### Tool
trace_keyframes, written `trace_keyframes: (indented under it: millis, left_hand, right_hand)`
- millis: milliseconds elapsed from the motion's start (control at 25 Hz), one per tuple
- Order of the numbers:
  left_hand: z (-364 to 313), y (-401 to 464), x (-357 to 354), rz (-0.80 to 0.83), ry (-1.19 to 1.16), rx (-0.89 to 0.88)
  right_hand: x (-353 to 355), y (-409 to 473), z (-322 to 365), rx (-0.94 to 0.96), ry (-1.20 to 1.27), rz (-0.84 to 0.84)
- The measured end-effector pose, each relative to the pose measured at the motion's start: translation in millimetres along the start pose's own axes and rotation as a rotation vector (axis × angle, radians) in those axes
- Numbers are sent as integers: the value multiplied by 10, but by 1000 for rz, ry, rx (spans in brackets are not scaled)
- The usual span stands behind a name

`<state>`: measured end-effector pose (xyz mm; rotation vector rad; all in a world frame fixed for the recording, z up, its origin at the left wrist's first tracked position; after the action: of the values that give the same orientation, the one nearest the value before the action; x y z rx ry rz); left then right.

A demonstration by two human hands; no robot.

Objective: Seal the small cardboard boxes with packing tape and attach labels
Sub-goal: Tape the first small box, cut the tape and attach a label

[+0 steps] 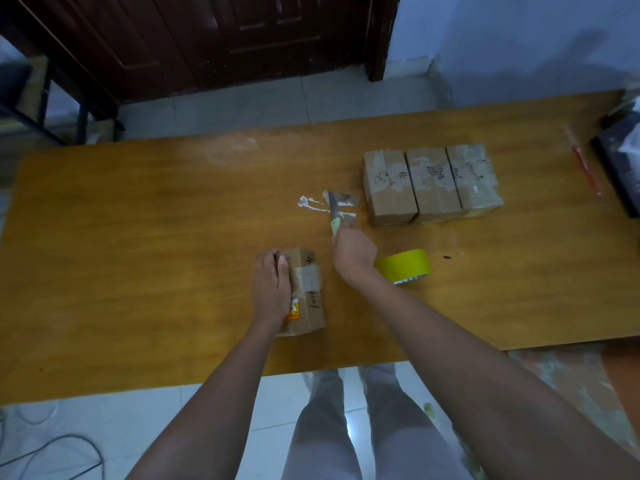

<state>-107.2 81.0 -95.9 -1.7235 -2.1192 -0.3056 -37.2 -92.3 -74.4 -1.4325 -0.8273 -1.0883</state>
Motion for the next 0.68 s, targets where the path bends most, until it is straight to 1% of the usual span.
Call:
trace_keyframes:
  millis: [240, 480, 680]
  left_hand:
    - [-18, -8, 5, 7, 8, 21]
    - [-23, -12, 6, 2, 9, 14]
    - [-20, 3, 1, 7, 1, 15]
  right_hand:
    - [-61, 172, -84, 17, -71, 17]
    - [-87, 136, -128, 40, -103, -11]
    - [-66, 114, -160, 8, -72, 87]
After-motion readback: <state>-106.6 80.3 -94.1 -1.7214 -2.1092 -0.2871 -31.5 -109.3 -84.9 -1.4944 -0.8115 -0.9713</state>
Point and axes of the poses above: each hand's wrist, its own y-axis towards the middle knuckle, its own x-axis out of the back of the hand, z = x × y, the point moved 5 cm from there along y, towards the middle knuckle, and after that the axes turned 15 degrees about -y, right-handed, at the moved point
